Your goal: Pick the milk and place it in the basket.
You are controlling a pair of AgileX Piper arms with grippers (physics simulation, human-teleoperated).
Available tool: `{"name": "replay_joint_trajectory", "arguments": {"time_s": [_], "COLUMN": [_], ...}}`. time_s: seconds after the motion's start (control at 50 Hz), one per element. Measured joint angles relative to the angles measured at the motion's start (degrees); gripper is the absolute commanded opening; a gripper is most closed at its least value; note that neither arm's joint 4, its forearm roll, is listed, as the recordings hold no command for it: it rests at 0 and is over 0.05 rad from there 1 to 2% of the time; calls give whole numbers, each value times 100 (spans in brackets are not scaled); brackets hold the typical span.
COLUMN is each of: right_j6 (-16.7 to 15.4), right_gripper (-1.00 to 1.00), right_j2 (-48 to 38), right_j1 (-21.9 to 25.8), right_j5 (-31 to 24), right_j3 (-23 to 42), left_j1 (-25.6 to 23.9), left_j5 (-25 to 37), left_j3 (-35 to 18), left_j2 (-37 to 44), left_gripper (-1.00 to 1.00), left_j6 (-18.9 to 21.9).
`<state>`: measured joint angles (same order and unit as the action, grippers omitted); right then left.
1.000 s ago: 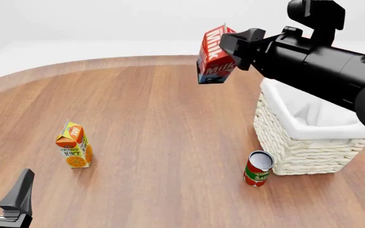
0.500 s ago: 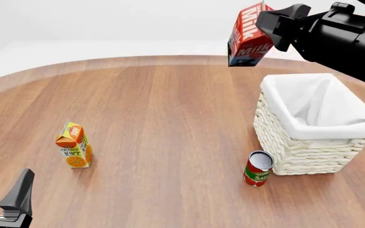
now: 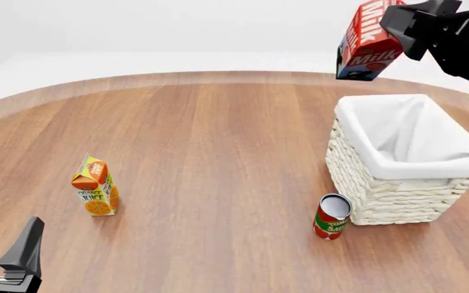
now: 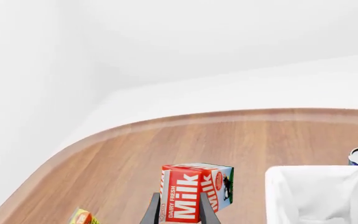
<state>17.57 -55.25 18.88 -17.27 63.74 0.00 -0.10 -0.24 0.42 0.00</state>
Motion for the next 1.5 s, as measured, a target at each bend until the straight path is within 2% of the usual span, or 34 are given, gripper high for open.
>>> {"name": "replay_joint_trajectory", "arguments": {"time_s": [0.36, 0.74, 1.0, 1.5], "right_j6": [9, 12, -13, -117], "right_gripper": [-100, -100, -100, -100], "right_j2": [225, -76, -317, -561], "right_j1": [-621, -1175, -1458, -1818], "right_j5": [57, 503, 703, 757], "right_j3": [-312, -644, -779, -898], "left_j1": [0, 0, 0, 0], "left_j5": [0, 0, 0, 0], "left_j3": [0, 0, 0, 0], "left_j2": [0, 0, 0, 0], "left_gripper": [100, 100, 100, 100], "left_j6": [0, 0, 0, 0]}}
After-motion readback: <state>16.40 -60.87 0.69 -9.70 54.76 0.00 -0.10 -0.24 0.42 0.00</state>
